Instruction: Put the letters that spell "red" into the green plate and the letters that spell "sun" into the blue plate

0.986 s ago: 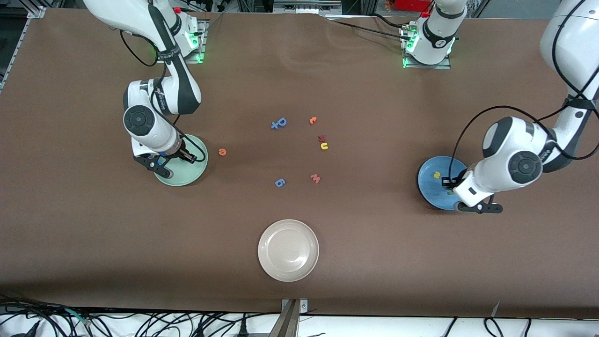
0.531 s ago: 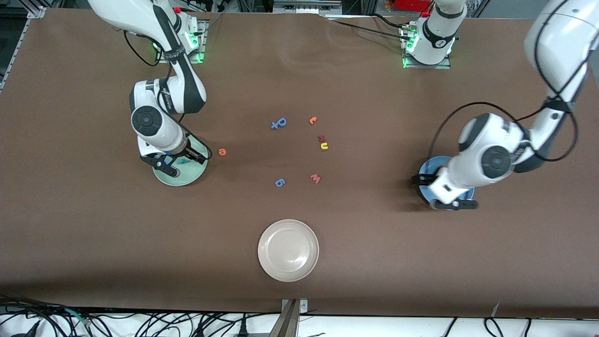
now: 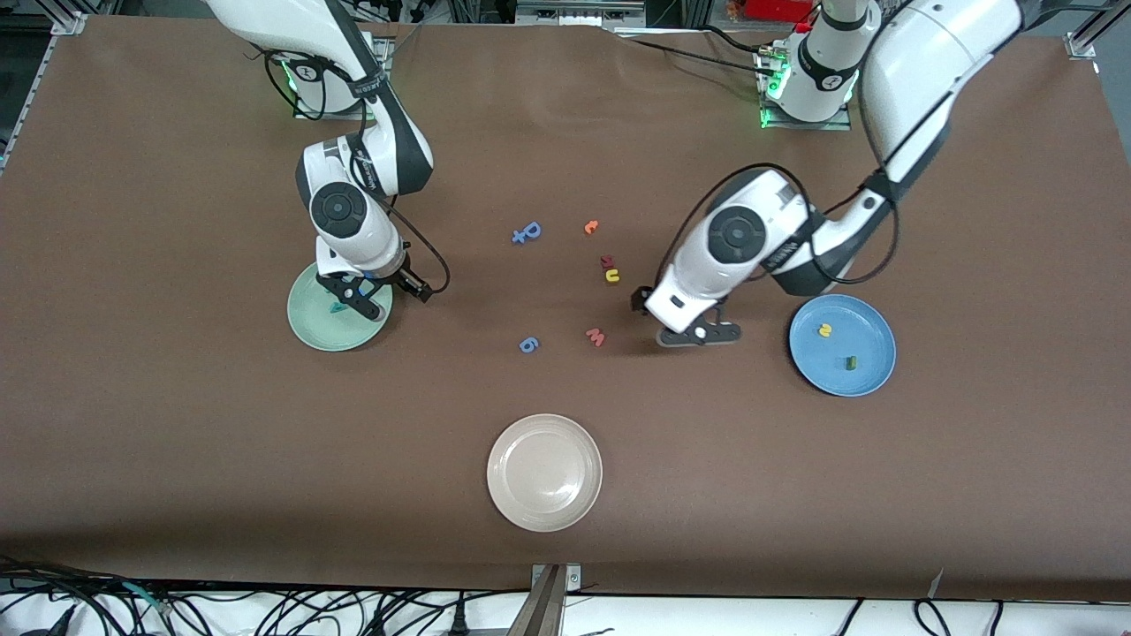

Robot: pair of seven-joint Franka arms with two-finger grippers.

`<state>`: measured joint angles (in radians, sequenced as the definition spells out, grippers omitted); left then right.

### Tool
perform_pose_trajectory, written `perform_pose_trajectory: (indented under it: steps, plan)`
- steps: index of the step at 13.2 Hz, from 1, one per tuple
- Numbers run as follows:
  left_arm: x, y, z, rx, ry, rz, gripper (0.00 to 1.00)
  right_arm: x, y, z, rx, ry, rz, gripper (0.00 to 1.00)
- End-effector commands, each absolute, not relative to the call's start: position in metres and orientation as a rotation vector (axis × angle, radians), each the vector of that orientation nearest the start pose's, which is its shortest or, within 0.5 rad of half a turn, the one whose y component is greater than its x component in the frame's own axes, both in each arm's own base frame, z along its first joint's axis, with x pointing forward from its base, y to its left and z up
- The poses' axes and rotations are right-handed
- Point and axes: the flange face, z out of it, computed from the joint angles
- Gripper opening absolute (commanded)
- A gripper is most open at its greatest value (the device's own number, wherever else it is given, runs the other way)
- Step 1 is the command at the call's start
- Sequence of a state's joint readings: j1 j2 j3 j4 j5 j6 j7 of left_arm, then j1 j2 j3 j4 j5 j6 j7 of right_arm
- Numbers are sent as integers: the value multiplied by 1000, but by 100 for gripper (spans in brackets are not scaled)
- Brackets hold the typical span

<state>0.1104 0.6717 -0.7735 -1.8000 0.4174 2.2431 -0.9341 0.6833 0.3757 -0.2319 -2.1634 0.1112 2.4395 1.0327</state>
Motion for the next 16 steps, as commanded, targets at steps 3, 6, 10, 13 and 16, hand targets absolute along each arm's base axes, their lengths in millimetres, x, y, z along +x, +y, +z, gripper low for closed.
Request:
perform_pose_trajectory:
  steps: [3,6,10,13,16]
  plan:
    - [507,-408,192,-3176,-376,114,100,487,242,195,-2925,1144,-49,81]
    - [493,-414,171,-3132,-397,118,100,480,238,182,-2914,1160,-70,82]
    - [482,-412,164,-3111,-382,147,100,478,241,180,-2920,1150,-61,56]
    - [476,-415,163,-3109,-369,159,100,478,242,181,-2919,1147,-64,27]
    - [463,-428,165,-3112,-347,166,100,480,243,185,-2928,1112,-67,20]
